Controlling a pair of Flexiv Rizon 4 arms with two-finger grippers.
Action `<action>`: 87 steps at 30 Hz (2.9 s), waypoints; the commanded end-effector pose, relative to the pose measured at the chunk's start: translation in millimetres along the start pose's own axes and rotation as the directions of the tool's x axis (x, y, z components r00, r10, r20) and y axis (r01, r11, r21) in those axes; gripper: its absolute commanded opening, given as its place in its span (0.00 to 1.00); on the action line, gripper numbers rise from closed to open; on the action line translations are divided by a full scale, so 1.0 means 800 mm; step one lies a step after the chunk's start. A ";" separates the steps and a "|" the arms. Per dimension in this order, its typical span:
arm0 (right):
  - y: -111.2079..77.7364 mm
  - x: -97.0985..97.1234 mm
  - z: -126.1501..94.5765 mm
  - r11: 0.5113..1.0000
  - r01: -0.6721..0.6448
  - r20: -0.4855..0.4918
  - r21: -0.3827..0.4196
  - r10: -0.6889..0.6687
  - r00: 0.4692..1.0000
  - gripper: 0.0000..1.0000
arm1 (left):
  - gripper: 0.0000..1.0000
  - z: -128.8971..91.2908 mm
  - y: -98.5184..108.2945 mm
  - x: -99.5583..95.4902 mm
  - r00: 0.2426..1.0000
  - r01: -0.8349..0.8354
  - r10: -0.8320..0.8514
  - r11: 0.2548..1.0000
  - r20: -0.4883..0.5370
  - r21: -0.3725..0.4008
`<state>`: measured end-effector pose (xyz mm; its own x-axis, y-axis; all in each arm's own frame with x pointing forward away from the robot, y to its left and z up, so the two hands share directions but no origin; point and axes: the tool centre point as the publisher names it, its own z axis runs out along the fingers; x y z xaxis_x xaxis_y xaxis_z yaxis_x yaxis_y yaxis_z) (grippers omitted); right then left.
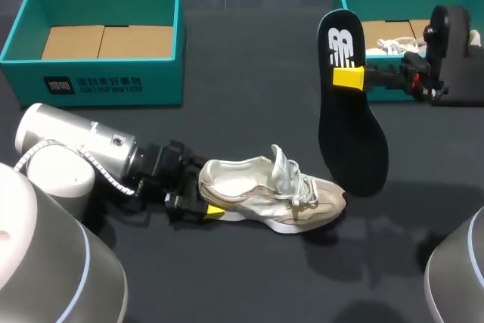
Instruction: Take the shoe out of the shoebox, open the shoe tongue, remove and reinsert the insole, then place the shoe into the shoebox
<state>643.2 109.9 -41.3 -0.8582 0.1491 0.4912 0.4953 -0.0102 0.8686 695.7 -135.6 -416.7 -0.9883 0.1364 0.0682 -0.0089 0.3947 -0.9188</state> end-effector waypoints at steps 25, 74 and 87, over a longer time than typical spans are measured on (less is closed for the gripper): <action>-0.001 0.000 0.001 1.000 0.000 0.001 0.000 0.000 1.000 0.00 | 1.00 -0.081 -0.015 0.021 0.990 -0.126 0.141 0.872 -0.004 -0.474; -0.001 0.000 0.001 1.000 0.000 0.001 0.000 0.000 1.000 0.00 | 1.00 -0.091 -0.055 0.010 0.994 0.033 0.071 0.492 0.078 -0.870; -0.001 0.000 0.001 1.000 0.000 0.001 0.000 0.000 1.000 0.00 | 1.00 -0.088 -0.095 -0.013 0.995 0.034 0.059 0.513 0.074 -0.858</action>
<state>643.0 109.6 -41.4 -0.8581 0.1495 0.4912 0.4954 -0.0104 0.8686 708.4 -99.7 -329.9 -0.9966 0.0726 -0.0394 0.0773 0.9877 -0.1358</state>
